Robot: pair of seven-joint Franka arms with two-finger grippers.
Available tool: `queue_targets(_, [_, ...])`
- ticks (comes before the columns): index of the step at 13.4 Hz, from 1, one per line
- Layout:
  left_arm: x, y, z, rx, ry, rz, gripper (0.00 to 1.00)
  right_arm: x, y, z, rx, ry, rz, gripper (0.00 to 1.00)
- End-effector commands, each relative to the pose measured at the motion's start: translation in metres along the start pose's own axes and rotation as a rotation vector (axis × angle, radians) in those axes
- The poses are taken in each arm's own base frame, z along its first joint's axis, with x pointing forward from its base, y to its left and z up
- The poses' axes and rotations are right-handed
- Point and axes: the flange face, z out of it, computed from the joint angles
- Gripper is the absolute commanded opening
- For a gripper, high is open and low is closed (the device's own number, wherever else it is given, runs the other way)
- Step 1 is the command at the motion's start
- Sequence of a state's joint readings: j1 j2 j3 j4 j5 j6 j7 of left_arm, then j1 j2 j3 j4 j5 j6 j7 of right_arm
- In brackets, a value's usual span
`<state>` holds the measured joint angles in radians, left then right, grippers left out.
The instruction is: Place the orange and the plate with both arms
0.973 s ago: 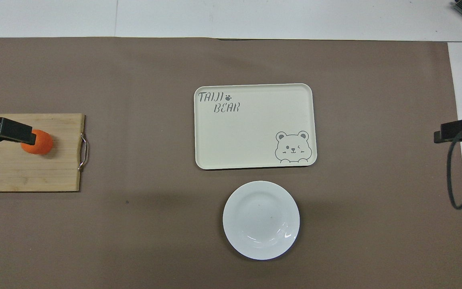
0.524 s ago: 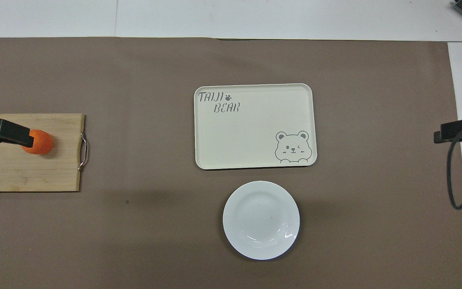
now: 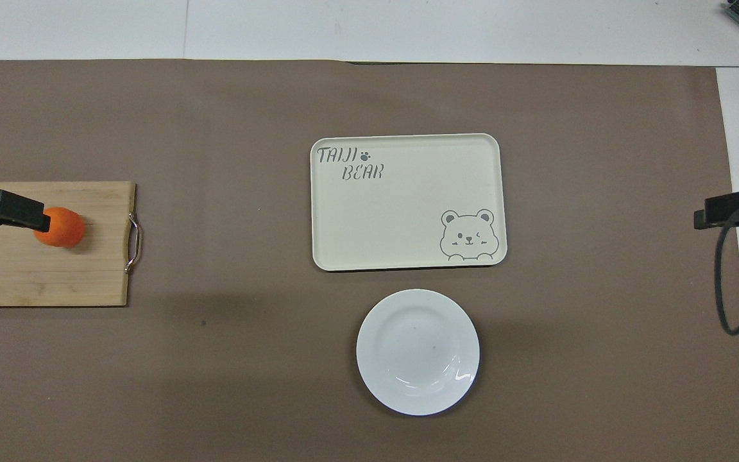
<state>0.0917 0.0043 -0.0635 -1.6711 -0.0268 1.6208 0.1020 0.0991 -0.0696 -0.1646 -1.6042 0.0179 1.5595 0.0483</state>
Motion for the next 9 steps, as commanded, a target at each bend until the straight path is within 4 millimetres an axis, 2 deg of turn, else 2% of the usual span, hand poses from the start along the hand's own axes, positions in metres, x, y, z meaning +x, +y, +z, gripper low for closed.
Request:
queue_targets(1, [0.001, -0.017, 0.023, 0.011, 0.025, 0.025, 1.00, -0.006, 0.004, 0.000, -0.016, 0.009, -0.020, 1.00])
queue_targets(3, [0.004, -0.025, 0.046, 0.014, 0.043, 0.039, 1.00, -0.006, 0.004, 0.000, -0.016, 0.009, -0.020, 1.00])
queue_targets(5, [0.005, -0.041, 0.075, 0.016, 0.060, 0.015, 1.00, -0.006, 0.004, 0.000, -0.015, 0.011, -0.020, 1.00])
queue_targets(9, [0.015, -0.068, 0.119, 0.015, 0.074, -0.026, 1.00, -0.006, 0.004, 0.000, -0.015, 0.011, -0.019, 1.00])
